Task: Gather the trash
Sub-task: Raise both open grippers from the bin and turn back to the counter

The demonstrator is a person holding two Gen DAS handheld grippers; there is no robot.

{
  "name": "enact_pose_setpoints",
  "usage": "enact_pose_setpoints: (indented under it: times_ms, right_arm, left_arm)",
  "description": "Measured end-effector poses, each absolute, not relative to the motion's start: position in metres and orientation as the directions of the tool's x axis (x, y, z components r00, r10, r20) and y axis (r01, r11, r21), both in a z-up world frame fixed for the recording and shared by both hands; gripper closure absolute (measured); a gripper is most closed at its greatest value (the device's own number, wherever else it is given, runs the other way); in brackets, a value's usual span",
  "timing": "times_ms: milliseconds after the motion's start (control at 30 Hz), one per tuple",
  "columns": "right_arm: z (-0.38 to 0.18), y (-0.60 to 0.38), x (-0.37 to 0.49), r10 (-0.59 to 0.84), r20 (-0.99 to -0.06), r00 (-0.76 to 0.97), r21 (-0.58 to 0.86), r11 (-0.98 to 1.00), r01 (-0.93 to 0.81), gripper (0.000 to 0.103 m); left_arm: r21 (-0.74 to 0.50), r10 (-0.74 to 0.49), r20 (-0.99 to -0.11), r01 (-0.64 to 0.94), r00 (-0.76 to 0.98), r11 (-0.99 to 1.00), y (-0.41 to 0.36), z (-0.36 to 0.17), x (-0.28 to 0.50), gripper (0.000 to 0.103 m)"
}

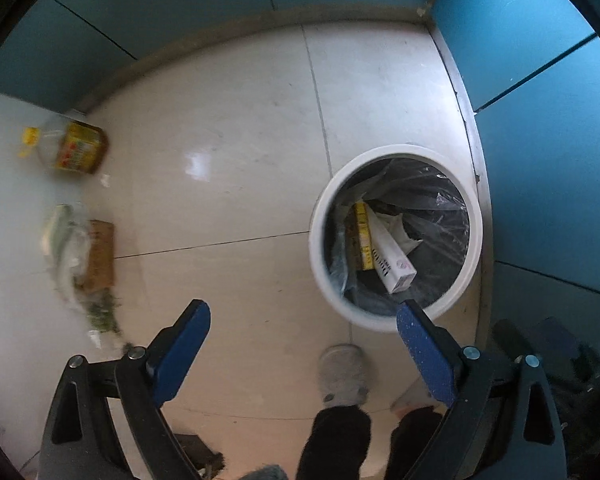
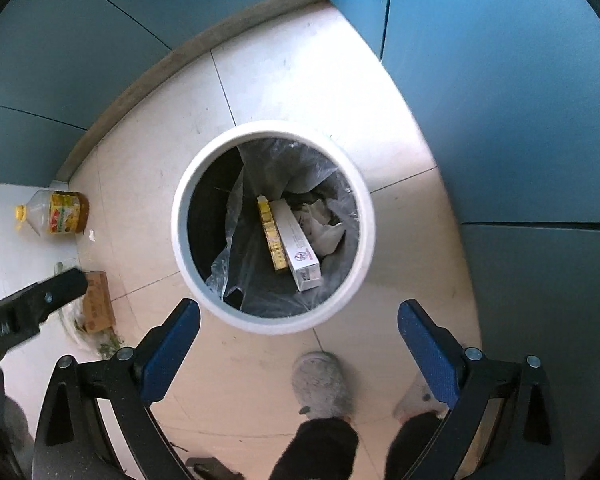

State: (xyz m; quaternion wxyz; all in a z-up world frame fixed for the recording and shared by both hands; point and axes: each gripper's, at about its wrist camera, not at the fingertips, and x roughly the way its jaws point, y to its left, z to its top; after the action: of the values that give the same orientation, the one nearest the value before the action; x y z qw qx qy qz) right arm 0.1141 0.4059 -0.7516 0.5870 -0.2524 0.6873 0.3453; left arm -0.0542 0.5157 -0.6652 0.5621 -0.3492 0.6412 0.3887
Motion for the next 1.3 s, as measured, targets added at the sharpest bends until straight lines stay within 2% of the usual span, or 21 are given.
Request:
enact_pose_setpoints:
  times_ms: [333, 467, 700, 900, 1000, 1100, 1300]
  right_arm:
    - [-0.586, 0.375, 0.111, 0.095, -0.988, -0.126, 0.158, 0.592, -0.79, 0.003]
    - [-0.512, 0.356, 0.111, 0.139, -0.984, -0.109, 0.17, 0.576, -0.799, 0.003]
    - [-0.39, 0.303, 0.134, 0.266, -0.952, -0.151, 0.288, 0.614, -0.735, 0.003]
    - [-0.301, 0.218, 0.204, 0.408, -0.905, -0.121, 0.395, 0.7, -0.595, 0.003]
    - [-0.269, 0.156, 0.257, 0.446, -0.894, -0.038, 0.403, 0.764, -0.504, 0.003]
    - [-0.25, 0.079, 0.312, 0.448, -0.892, 0.063, 0.394, 0.837, -0.379, 0.003]
    - [-0.261, -0.086, 0.382, 0.361, -0.918, 0.164, 0.349, 0.932, -0.097, 0.003]
  left_arm:
    - [0.135, 0.097, -0.99, -0.873, -0.101, 0.468, 0.465, -0.514, -0.067, 0.008]
    - [0.107, 0.112, -0.992, -0.871, -0.06, 0.479, 0.439, -0.455, -0.068, 0.008]
    - [0.096, 0.169, -0.986, -0.86, -0.011, 0.502, 0.401, -0.357, -0.054, 0.008]
    - [0.045, 0.218, -0.971, -0.813, 0.102, 0.58, 0.359, -0.287, 0.016, 0.008]
    - [-0.028, 0.168, -0.969, -0.756, 0.181, 0.654, 0.321, -0.271, 0.078, 0.008]
    - [-0.142, 0.043, -0.966, -0.662, 0.256, 0.736, 0.272, -0.273, 0.153, 0.008]
    - [-0.331, -0.243, -0.941, -0.491, 0.235, 0.806, 0.168, -0.323, 0.286, 0.009]
